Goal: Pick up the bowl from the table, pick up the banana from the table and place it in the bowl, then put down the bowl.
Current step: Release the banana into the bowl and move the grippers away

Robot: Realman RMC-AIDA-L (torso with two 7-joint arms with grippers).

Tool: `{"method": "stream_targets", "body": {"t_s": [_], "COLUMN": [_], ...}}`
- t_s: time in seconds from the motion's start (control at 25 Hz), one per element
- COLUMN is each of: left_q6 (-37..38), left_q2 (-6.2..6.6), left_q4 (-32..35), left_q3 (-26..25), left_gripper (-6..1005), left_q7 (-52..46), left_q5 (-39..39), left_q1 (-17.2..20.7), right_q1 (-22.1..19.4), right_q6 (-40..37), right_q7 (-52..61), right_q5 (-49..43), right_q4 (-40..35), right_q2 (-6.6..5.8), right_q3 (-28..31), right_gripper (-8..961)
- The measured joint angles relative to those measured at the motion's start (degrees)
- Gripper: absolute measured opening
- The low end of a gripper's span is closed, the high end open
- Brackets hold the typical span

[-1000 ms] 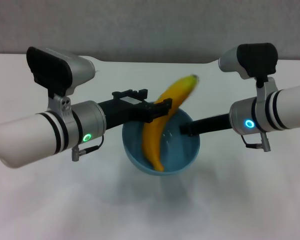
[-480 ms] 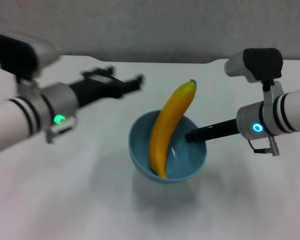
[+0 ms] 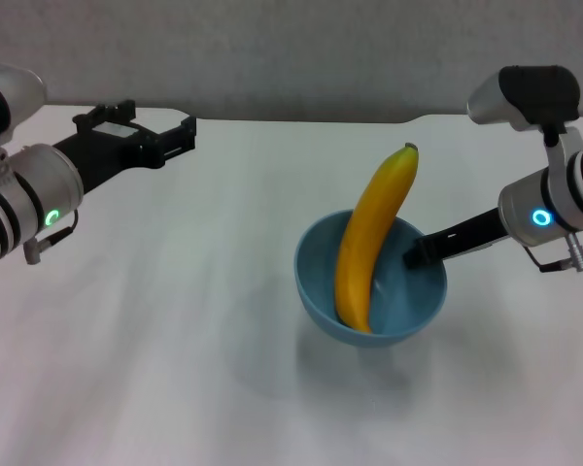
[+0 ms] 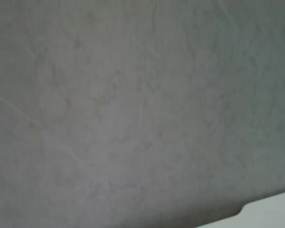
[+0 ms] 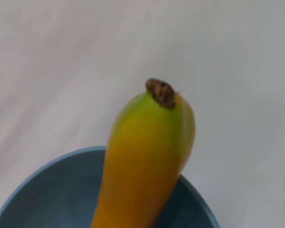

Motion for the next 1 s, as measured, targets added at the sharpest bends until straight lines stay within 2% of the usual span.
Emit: {"method": "stream_targets", "body": {"t_s": [0.12,0.16,0.2,0.36,0.44,1.0], "left_q6": [0.1,0.1,0.1,0.1,0.1,0.0], "left_q2": [-0.01,0.00,0.00,-0.02,-0.13,-0.19], "left_q4": [0.2,0.2,0.3,0.7,1.3,3.1], "left_q3": [0.4,0.4,0.4,0.4,0.4,0.4], "left_gripper": [896,896,896,896,896,895], "left_q7": [0.2,0.2,0.2,0.0,-0.1,0.0], "left_q5": [-0.1,-0.1,-0.2,-0.4,-0.4,-2.8], "left_q1": [0.1,0.2,0.3,0.9,0.9,0.6], "right_q1": [1.5,1.4,1.4,1.4,0.9,-2.2], "right_q6": [-0.2,-0.1,-0.1,1.2,1.8,3.8], "right_q7": [-0.1,-0.3,-0.3,-0.6,-0.6,-0.8], "right_q5": [-0.9,-1.0,-1.0,-3.2,-3.7,-2.4], "right_q4": [1.8,1.9,1.9,1.7,2.1,2.1], "right_q2": [-0.28,0.39,0.39,2.84,3.41,3.76], "right_q3": [0.4,0.3,0.3,-0.3,-1.2,-2.2], "right_gripper": [60,60,60,61,62,65]}}
